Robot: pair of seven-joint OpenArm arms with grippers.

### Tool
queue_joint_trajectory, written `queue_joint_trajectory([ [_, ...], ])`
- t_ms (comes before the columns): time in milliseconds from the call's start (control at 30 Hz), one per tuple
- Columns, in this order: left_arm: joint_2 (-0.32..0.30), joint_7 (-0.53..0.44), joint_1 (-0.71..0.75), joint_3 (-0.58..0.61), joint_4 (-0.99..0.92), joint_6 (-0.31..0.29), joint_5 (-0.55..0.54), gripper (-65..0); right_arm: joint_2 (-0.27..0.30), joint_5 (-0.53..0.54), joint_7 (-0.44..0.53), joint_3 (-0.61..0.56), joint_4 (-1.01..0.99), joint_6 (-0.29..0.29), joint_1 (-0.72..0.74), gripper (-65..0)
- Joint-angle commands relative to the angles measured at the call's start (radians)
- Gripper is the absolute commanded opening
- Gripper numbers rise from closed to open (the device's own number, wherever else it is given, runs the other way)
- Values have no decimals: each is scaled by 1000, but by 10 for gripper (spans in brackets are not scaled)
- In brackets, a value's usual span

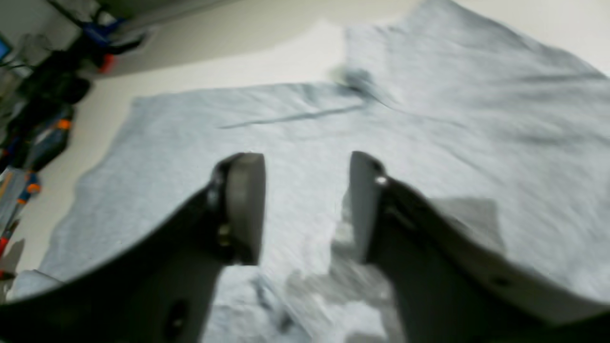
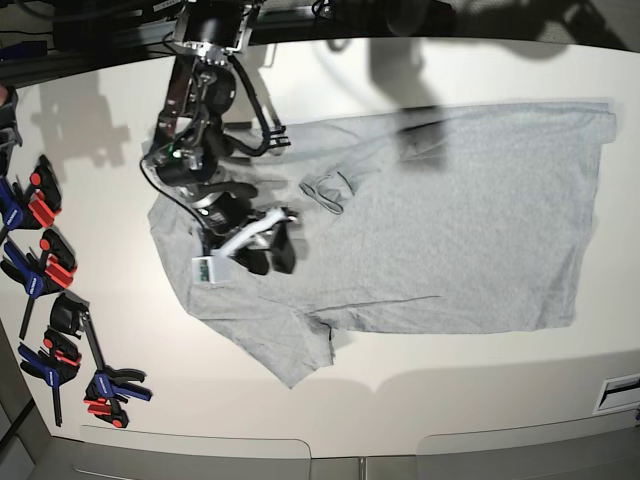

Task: Fold the T-shirt properly
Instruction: 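Grasp the sleeve with the right gripper and fold it onto the shirt body, then grasp the collar edge with both grippers and pull it taut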

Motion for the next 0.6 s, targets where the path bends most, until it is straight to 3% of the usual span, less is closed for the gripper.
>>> queue_joint_trajectory([
  [0,-31,-18,0,-9,14,-9,-24,-418,1,19,10,24,17,0,17,-465],
  [100,-31,-18,-3,5,14,-9,-23,-421,10,60,-48,108,17,5,14,-561],
  [167,-31,-11,-5,31,14,-9,-20,-458,26,126,-75,158,17,43,5,-647],
  [267,-31,6,-8,85,14,-9,-4,-557,52,224,-95,209,17,93,-24,-650],
  [400,-10,3,-20,129,14,-9,4,-644,80,255,-98,237,17,107,-75,-650],
  [567,45,-35,-69,133,14,-9,110,-650,88,254,-91,238,17,141,-138,-650],
])
